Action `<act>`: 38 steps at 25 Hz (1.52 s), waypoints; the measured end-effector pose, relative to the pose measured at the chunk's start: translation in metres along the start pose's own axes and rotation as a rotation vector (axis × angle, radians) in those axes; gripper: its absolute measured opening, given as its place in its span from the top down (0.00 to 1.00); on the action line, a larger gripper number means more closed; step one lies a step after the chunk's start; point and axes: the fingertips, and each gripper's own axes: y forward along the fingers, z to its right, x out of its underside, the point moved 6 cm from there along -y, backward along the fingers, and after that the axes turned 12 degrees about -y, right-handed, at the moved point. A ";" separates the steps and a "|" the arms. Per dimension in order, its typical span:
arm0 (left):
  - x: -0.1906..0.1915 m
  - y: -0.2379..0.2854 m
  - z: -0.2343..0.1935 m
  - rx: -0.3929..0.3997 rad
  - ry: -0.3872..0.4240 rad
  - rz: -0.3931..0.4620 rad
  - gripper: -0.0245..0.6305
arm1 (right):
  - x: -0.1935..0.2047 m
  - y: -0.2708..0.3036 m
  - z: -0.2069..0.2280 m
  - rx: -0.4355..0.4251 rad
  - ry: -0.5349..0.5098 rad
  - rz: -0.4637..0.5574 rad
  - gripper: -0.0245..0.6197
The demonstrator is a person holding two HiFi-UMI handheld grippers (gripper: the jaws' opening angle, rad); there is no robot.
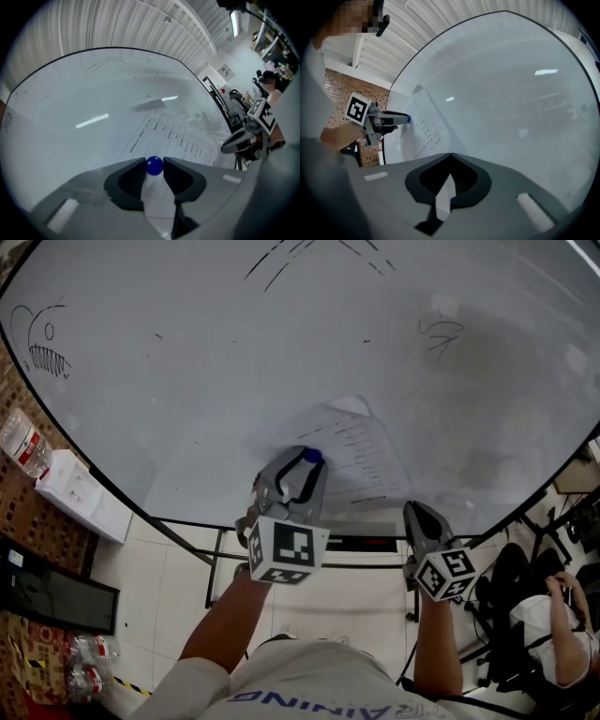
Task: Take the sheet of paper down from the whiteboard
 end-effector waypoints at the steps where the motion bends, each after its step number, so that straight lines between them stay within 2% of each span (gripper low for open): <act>1: 0.001 -0.001 0.000 0.011 -0.020 0.001 0.77 | -0.001 -0.002 0.000 0.003 0.000 0.005 0.95; 5: -0.002 -0.011 -0.001 0.060 -0.083 0.024 0.77 | -0.010 -0.019 0.000 0.016 -0.009 0.028 0.95; 8: 0.002 -0.020 -0.003 0.076 -0.115 0.026 0.77 | -0.018 -0.034 -0.001 0.021 -0.042 0.024 0.95; 11: 0.009 -0.029 -0.006 0.085 -0.180 0.032 0.77 | -0.021 -0.051 0.000 0.039 -0.058 0.011 0.95; 21: 0.047 -0.057 -0.027 0.082 -0.344 -0.009 0.77 | -0.012 -0.116 0.023 0.195 -0.038 -0.040 0.95; 26: 0.058 -0.057 -0.024 0.117 -0.422 -0.016 0.77 | -0.006 -0.129 0.026 0.241 -0.032 -0.050 0.95; 38: 0.067 -0.057 -0.022 0.141 -0.457 -0.032 0.77 | -0.009 -0.122 0.014 0.216 -0.060 -0.055 0.95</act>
